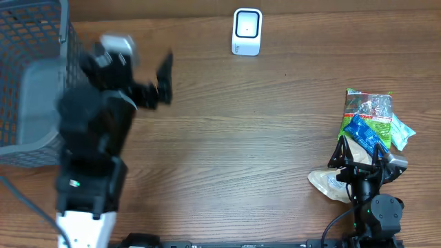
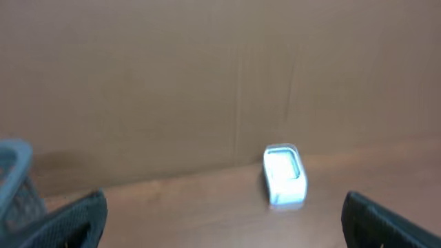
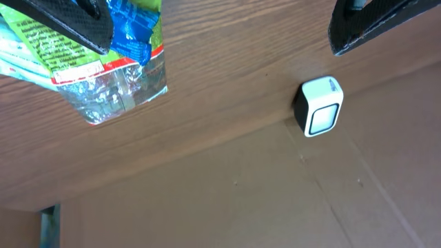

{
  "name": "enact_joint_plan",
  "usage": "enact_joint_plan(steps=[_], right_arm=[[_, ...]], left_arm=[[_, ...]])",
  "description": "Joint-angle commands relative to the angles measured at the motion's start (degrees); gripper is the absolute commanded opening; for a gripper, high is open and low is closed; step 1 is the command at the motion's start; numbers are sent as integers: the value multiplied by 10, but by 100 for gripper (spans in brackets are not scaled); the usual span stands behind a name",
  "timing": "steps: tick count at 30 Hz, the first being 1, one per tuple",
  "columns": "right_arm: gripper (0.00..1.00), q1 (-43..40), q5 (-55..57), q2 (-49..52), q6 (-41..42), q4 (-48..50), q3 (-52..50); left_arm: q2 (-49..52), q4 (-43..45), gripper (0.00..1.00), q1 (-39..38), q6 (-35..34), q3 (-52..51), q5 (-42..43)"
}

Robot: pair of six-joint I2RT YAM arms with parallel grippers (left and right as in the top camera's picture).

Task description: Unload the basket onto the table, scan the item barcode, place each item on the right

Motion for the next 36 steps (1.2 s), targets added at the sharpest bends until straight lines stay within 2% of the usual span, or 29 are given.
enact_joint_plan(steps=[1, 4, 6, 9, 13, 18, 20, 23, 26, 36], right_arm=[[100, 4, 8, -6, -2, 3, 0], [100, 4, 8, -6, -2, 3, 0], [100, 4, 8, -6, -2, 3, 0], [100, 4, 8, -6, -2, 3, 0], [100, 4, 8, -6, -2, 3, 0], [100, 4, 8, -6, -2, 3, 0], [100, 4, 8, -6, -2, 3, 0], [100, 4, 8, -6, -2, 3, 0], [100, 4, 8, -6, -2, 3, 0], [100, 4, 8, -6, -2, 3, 0]], left_arm=[[-91, 85, 100, 18, 78, -168, 44], [-167, 156, 100, 19, 123, -295, 40], [-231, 182, 100, 19, 164, -381, 38], [-298, 191, 100, 19, 194, -457, 27], [-391, 196, 100, 19, 157, -539, -41], [-499, 195, 100, 19, 129, -620, -71], [-527, 195, 100, 19, 113, -646, -73], [-555, 136, 100, 19, 93, -648, -83], [-560, 138, 100, 22, 113, -648, -83], [-560, 138, 100, 22, 112, -648, -73]])
